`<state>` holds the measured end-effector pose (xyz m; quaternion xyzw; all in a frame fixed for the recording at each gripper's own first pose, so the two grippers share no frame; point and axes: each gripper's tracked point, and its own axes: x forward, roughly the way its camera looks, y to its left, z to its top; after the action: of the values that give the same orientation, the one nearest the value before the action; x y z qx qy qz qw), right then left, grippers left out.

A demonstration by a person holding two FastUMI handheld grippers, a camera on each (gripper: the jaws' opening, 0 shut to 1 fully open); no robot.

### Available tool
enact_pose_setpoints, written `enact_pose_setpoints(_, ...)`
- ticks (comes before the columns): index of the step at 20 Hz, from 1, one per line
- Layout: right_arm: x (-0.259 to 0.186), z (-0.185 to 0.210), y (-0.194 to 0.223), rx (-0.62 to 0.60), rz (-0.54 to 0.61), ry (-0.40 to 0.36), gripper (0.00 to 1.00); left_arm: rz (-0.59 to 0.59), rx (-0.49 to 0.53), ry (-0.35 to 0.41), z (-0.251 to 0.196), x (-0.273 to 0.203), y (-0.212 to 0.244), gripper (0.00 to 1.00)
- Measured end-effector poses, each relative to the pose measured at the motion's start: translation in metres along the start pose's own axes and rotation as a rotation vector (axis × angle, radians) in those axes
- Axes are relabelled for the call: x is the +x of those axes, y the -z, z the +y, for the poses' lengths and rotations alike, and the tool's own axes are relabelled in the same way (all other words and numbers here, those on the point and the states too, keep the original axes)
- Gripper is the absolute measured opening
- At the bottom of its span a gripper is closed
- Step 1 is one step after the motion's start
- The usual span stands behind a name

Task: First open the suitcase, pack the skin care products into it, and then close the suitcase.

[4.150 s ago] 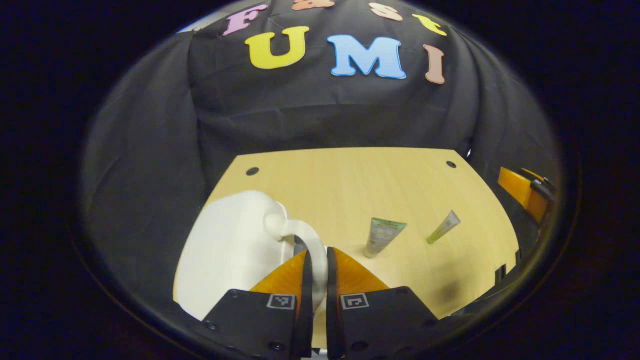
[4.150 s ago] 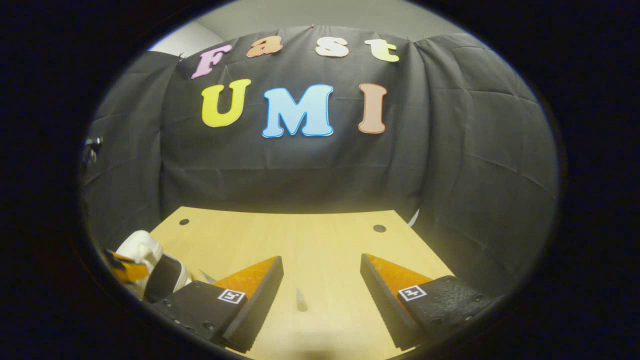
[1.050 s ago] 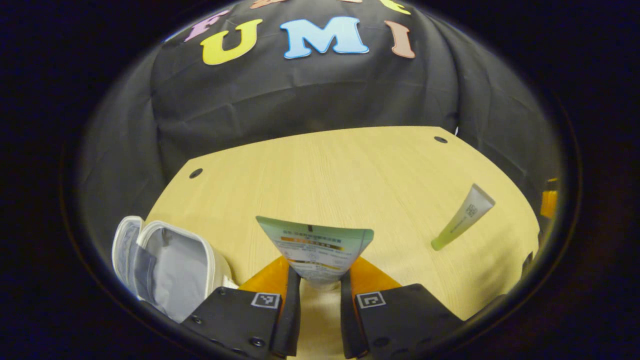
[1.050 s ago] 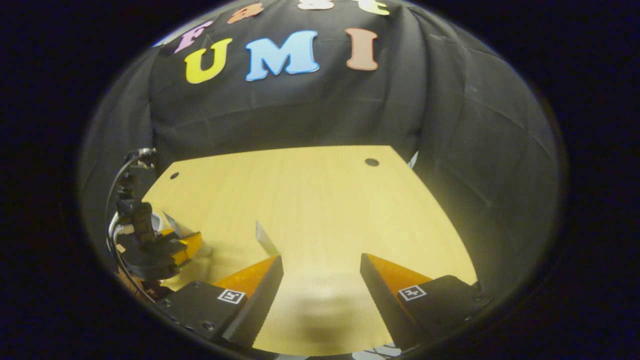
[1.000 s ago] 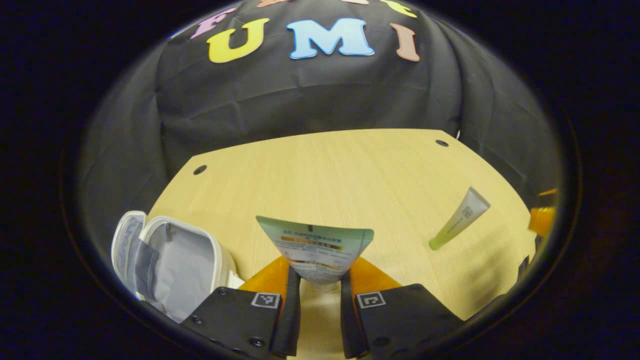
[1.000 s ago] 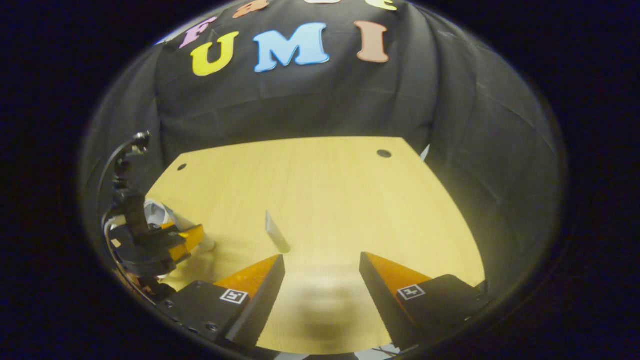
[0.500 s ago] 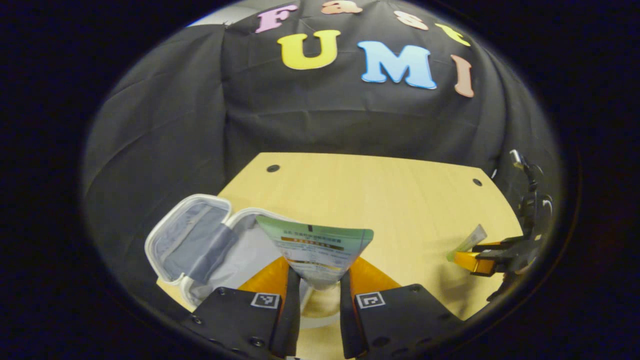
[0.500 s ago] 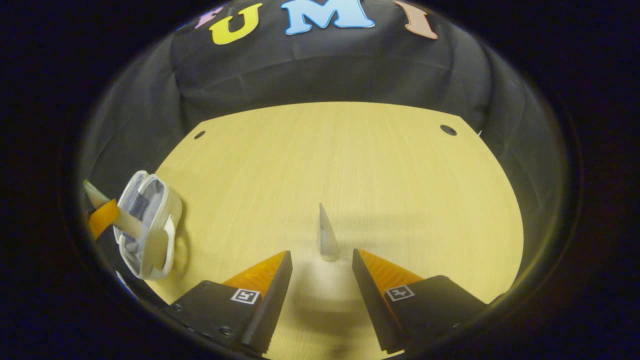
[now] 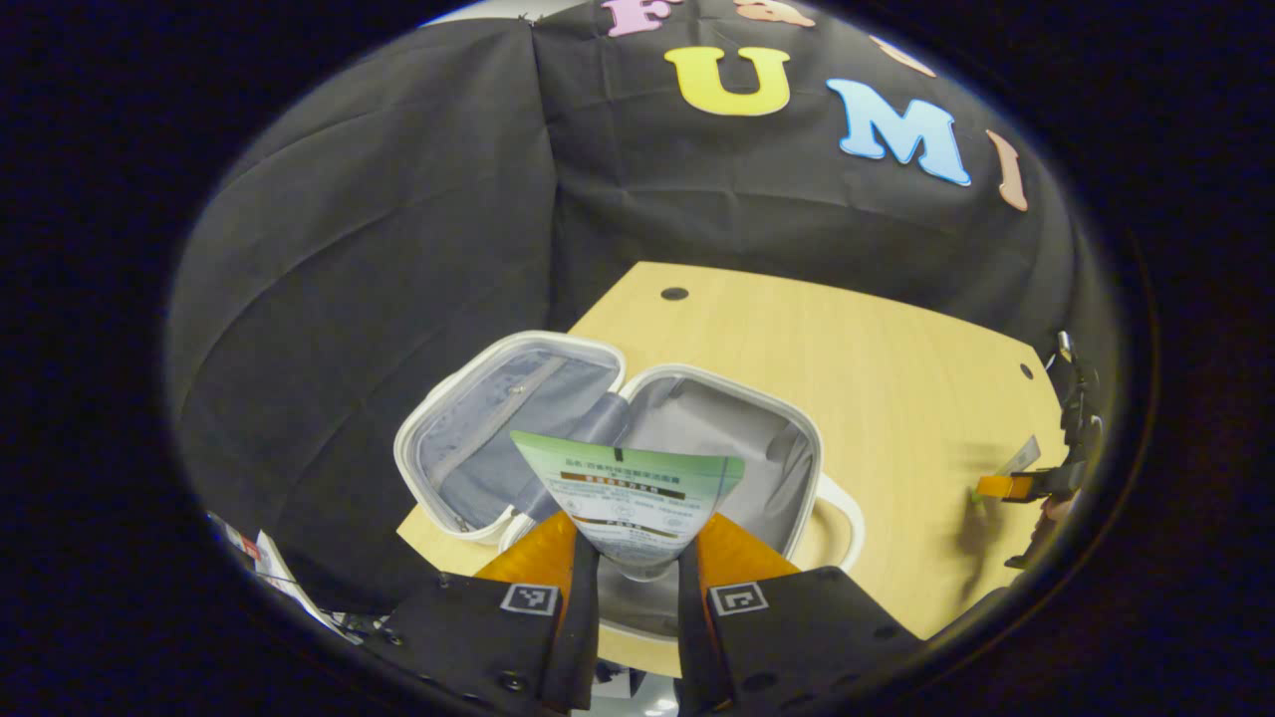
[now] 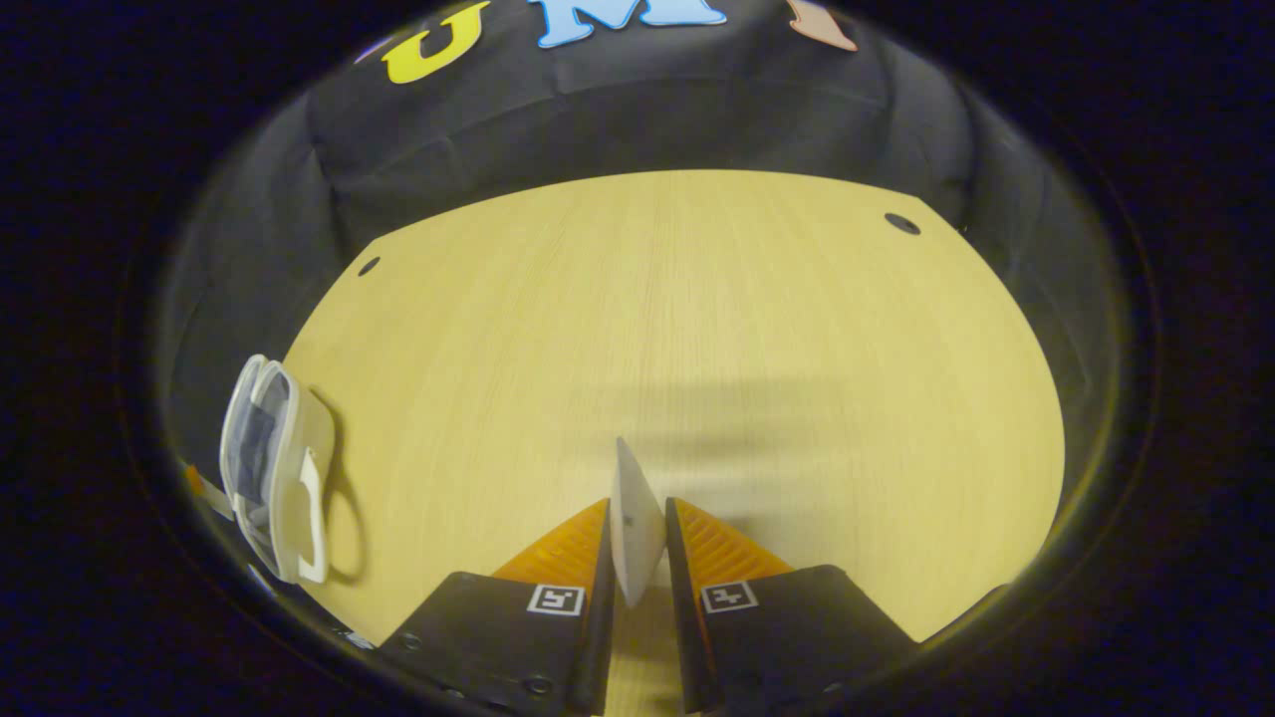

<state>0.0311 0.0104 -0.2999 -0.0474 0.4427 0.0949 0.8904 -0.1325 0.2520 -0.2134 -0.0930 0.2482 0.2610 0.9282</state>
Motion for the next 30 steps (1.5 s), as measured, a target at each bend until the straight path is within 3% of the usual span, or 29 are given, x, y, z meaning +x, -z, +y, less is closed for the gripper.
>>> enact_pose_setpoints(1, -0.008, 0.014, 0.002, -0.004, 0.005, -0.039, 0.24, 0.038, 0.007, 0.019, 0.002, 0.006, 0.005, 0.41)
enact_pose_setpoints(7, -0.068, 0.129, 0.036, -0.107, 0.087, -0.298, 0.27, 0.259, 0.18, 0.065, 0.022, 0.054, 0.006, 0.41)
enact_pose_setpoints(8, -0.078, 0.149, 0.042, -0.122, 0.102, -0.338, 0.24, 0.312, 0.21, 0.086, 0.019, 0.061, 0.009, 0.41)
enact_pose_setpoints(9, -0.087, 0.168, 0.046, -0.134, 0.117, -0.375, 0.27, 0.349, 0.249, 0.11, 0.016, 0.066, 0.011, 0.42)
enact_pose_setpoints(11, -0.107, 0.199, 0.051, -0.166, 0.136, -0.439, 0.24, 0.313, 0.327, 0.078, 0.021, 0.075, 0.001, 0.62)
enact_pose_setpoints(13, -0.117, 0.223, 0.056, -0.204, 0.145, -0.48, 0.27, 0.22, 0.345, 0.062, 0.021, 0.074, -0.02, 0.96)
enact_pose_setpoints(17, -0.116, 0.255, 0.073, -0.253, 0.201, -0.519, 0.27, 0.075, 0.301, 0.01, 0.051, 0.052, -0.044, 0.99)
enact_pose_setpoints(20, -0.124, 0.278, 0.078, -0.253, 0.256, -0.555, 0.27, 0.043, 0.221, -0.018, 0.084, 0.033, -0.038, 0.99)
enact_pose_setpoints(23, -0.137, 0.323, 0.07, -0.146, 0.34, -0.657, 0.24, 0.054, 0.079, 0.049, 0.104, 0.014, -0.01, 0.99)
enact_pose_setpoints(24, -0.14, 0.337, 0.065, -0.085, 0.384, -0.681, 0.27, 0.06, 0.032, 0.064, 0.109, 0.008, -0.002, 0.99)
enact_pose_setpoints(26, -0.131, 0.352, 0.056, -0.003, 0.458, -0.668, 0.24, 0.067, -0.058, 0.059, 0.127, 0.001, 0.013, 0.99)
enact_pose_setpoints(30, -0.096, 0.362, 0.058, 0.029, 0.543, -0.59, 0.27, 0.011, -0.151, 0.05, 0.15, -0.022, 0.03, 0.99)
